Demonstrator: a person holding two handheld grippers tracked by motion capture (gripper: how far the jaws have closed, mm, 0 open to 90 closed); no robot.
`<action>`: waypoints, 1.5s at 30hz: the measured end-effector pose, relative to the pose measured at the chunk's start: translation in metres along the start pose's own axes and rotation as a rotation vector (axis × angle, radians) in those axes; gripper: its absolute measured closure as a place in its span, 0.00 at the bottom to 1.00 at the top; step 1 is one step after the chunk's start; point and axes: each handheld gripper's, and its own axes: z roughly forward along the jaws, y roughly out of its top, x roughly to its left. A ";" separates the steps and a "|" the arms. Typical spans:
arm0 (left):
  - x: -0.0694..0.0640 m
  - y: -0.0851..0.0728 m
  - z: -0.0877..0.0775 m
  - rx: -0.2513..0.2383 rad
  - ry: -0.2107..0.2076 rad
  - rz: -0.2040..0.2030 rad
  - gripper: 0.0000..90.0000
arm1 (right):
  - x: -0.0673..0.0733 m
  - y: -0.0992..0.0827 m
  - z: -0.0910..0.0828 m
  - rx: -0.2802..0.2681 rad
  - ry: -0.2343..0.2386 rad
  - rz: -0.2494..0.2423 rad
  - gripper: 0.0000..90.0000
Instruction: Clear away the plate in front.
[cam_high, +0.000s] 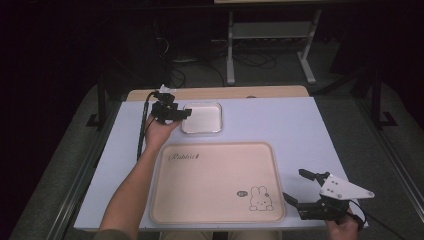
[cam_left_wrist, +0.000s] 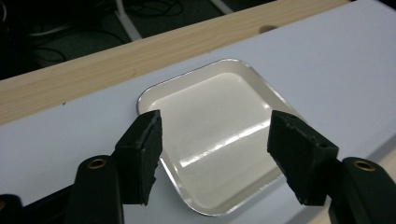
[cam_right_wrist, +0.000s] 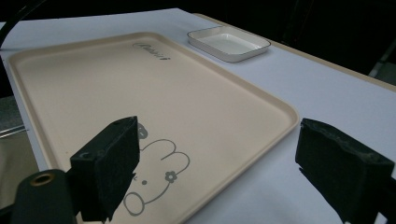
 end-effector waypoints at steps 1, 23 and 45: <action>0.003 -0.001 0.004 0.008 -0.001 -0.017 0.42 | 0.000 0.000 0.000 0.002 -0.001 -0.003 0.14; 0.026 -0.026 0.051 0.218 0.025 -0.185 0.69 | -0.001 -0.001 -0.003 0.001 -0.003 0.000 0.14; 0.035 -0.039 0.058 0.188 -0.055 -0.433 0.99 | -0.002 -0.001 -0.002 0.000 0.006 0.000 0.14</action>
